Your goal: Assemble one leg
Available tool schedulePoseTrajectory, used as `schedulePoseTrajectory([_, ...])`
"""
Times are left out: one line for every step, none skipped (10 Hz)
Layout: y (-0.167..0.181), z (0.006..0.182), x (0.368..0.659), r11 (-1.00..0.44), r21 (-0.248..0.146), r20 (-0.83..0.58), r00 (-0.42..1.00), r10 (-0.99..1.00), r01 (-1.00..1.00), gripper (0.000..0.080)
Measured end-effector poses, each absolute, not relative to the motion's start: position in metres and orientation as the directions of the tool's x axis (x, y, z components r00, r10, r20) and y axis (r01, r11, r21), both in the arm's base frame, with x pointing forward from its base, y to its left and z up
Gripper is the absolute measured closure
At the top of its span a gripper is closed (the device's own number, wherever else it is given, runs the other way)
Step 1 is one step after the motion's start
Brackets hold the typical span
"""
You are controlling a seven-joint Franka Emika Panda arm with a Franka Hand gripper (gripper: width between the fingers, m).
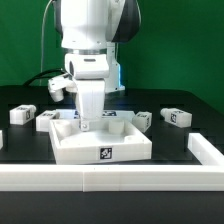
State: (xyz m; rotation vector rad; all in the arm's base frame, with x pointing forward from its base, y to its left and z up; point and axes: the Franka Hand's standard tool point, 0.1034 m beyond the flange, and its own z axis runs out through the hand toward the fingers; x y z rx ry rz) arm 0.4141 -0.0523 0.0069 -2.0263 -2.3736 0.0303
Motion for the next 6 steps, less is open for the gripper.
schedulePoseTrajectory([-0.052, 0.007, 0.414, 0.157, -0.028, 0.003, -0.157, 0.988, 0.987, 0.0742])
schedulePoseTrajectory([-0.052, 0.007, 0.414, 0.157, -0.028, 0.003, -0.157, 0.988, 0.987, 0.0742])
schedulePoseTrajectory([-0.052, 0.007, 0.414, 0.157, -0.028, 0.003, -0.157, 0.988, 0.987, 0.0742])
schedulePoseTrajectory([-0.052, 0.007, 0.414, 0.157, -0.028, 0.003, -0.157, 0.988, 0.987, 0.0742])
schedulePoseTrajectory([-0.05, 0.007, 0.416, 0.132, -0.027, 0.003, -0.132, 0.991, 0.991, 0.0742])
schedulePoseTrajectory([-0.039, 0.008, 0.422, 0.09, -0.024, 0.003, -0.09, 0.996, 0.996, 0.0742])
